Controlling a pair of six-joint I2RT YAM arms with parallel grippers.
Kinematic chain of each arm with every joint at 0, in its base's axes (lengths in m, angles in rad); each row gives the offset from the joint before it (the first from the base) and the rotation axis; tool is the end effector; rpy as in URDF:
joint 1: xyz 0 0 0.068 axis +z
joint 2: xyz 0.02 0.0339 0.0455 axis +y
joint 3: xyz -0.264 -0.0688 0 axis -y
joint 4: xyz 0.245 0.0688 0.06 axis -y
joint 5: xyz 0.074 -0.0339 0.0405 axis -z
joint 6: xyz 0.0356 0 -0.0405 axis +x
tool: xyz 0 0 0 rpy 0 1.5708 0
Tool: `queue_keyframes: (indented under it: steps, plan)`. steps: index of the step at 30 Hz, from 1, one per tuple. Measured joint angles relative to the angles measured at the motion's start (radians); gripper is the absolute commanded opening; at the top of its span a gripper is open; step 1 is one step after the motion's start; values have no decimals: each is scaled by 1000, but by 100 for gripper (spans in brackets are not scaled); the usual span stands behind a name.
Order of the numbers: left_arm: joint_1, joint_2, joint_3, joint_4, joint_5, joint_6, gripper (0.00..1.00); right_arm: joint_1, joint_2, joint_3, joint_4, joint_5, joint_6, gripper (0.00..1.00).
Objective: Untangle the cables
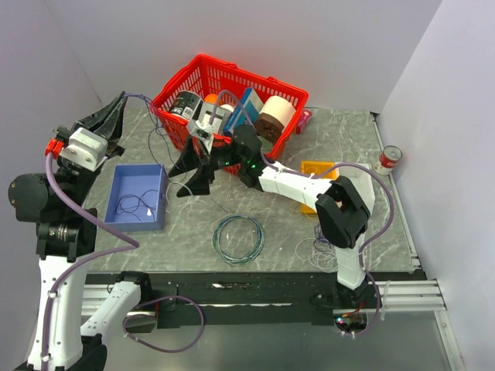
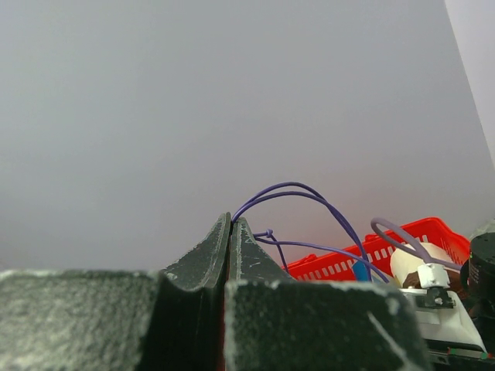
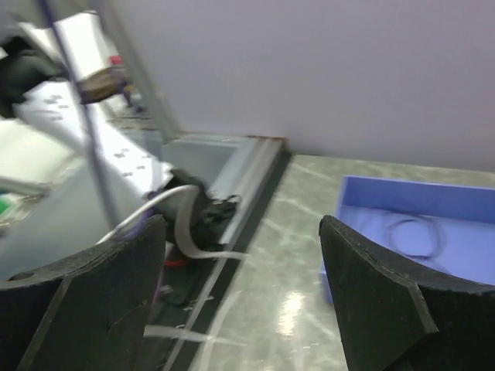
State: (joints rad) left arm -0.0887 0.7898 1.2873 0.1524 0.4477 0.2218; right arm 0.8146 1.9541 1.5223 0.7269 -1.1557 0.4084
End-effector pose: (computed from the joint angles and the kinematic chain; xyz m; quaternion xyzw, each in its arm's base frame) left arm 0.1035 -0.0247 0.5348 0.2635 0.3973 -0.0403 0.8781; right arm 0.2857 0.3504 0.3360 -0.5304 0.4000 0.6527 0.3643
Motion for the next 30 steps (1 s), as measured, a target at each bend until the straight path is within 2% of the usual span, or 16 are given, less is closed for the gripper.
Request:
queue_keyframes:
  steps: [3, 7, 12, 21, 30]
  plan:
    - [0, 0, 0, 0, 0, 2, 1, -1, 11, 6, 43, -64, 66, 86]
    - [0, 0, 0, 0, 0, 2, 1, -1, 42, 23, 47, -73, 109, 89]
    - [0, 0, 0, 1, 1, 1, 1, 5, 50, 31, 21, 24, 112, 89]
    - [0, 0, 0, 1, 9, 0, 1, 6, 51, 82, -68, 190, 32, 84]
    - [0, 0, 0, 6, 20, -3, 1, 6, 51, 82, -152, 279, -14, 79]
